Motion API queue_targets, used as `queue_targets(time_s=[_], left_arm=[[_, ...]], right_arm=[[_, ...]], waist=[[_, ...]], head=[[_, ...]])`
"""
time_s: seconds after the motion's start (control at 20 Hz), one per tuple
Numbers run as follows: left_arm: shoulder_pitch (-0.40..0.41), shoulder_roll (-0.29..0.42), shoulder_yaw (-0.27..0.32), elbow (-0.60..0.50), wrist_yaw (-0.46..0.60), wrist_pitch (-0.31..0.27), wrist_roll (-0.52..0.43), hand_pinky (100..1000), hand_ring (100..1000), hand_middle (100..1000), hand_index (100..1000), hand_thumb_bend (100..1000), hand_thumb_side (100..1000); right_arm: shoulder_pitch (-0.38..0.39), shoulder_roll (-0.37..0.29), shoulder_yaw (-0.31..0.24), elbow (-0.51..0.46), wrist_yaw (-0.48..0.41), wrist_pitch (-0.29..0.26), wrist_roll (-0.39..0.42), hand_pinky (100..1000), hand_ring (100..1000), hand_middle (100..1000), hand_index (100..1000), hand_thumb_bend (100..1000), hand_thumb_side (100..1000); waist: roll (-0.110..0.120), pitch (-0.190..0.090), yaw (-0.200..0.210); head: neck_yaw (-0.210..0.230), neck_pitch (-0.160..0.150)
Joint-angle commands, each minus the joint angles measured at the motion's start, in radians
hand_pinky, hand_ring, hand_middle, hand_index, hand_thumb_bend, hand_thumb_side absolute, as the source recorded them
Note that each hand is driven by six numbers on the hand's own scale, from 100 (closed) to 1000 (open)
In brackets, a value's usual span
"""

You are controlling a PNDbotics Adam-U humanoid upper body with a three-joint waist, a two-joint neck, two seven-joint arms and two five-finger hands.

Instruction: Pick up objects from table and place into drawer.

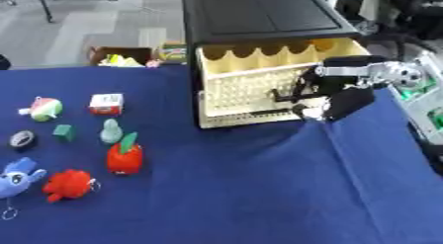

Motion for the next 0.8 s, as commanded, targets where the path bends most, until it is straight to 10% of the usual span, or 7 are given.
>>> queue_targets(time_s=[0.05,0.8], left_arm=[[-0.014,0.017,0.006,-0.012,-0.001,-0.001,-0.002,622,865,703,800,100,746],[-0.006,0.018,0.004,-0.012,-0.003,-0.001,-0.001,622,866,704,801,100,750]], right_arm=[[-0.016,-0.011,-0.024,-0.005,0.040,0.011,0.003,100,235,173,572,335,583],[-0.026,-0.005,-0.059,-0.017,0.132,0.004,0.003,188,356,336,648,478,642]], waist=[[0.000,-0.014,0.004],[-0.005,-0.018,0.008]], head=[[0.020,-0.009],[0.014,-0.016]])
